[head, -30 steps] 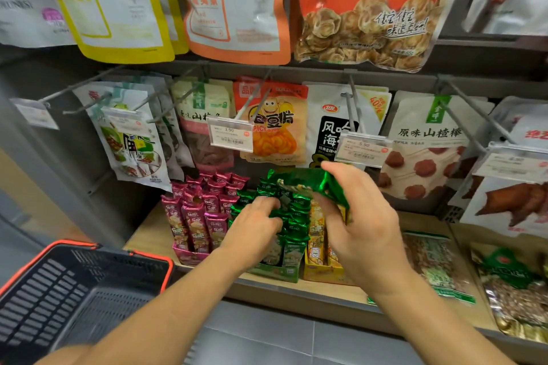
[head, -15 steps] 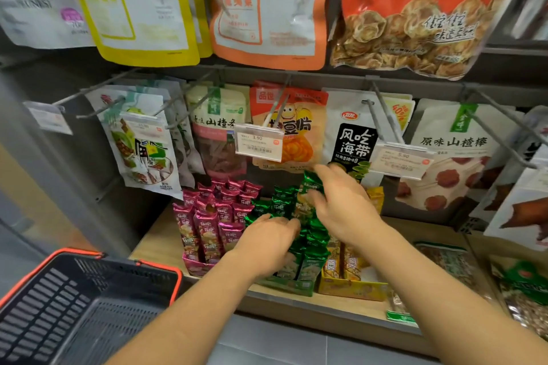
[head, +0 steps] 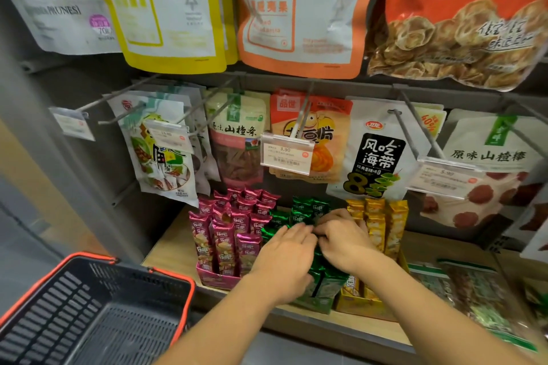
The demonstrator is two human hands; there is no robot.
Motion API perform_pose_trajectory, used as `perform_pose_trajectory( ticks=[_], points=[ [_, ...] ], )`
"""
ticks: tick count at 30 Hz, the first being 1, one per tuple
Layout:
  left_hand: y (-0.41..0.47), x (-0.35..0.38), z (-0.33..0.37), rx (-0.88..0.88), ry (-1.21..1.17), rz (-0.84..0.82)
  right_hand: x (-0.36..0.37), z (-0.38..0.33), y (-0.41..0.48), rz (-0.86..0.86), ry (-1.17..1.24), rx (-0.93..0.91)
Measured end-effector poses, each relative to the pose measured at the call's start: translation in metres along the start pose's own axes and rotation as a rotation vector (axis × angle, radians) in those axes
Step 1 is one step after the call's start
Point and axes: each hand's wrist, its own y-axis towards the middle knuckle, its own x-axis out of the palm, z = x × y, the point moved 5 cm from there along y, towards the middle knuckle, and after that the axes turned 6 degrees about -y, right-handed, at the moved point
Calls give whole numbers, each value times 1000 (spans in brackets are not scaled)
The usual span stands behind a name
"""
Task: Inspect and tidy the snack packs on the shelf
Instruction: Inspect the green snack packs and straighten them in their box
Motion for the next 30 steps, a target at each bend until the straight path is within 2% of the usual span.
perform_pose_trajectory(
  ticks=[2,5,7,12,14,17,19,23,26,30],
  points=[
    [0,4,-1,-21,-12,-32,-4,7,6,8,227,48],
    [-1,8,2,-32,-5,-58,-23,27,13,308,636,206],
    [1,9,6,-26,-4,-71,-29,34,25,393,597,257],
    [5,7,5,-81,-89,-79,-8,29,62,7,207,336],
    [5,7,4,-88,-122,-86,-2,28,66,10,155,362],
    [6,7,4,-83,-132,-89,-4,28,60,137,97,375],
    [6,7,5,-73,-112,-71,-9,28,46,241,176,332],
    [6,2,9,-47,-77,9,-44,14,-8,689,353,201],
    [6,-1,9,-45,-95,66,-74,-13,-61,982,362,-42],
    [2,-14,7,-43,-160,127,-110,-26,-126,1138,358,-283]
  ],
)
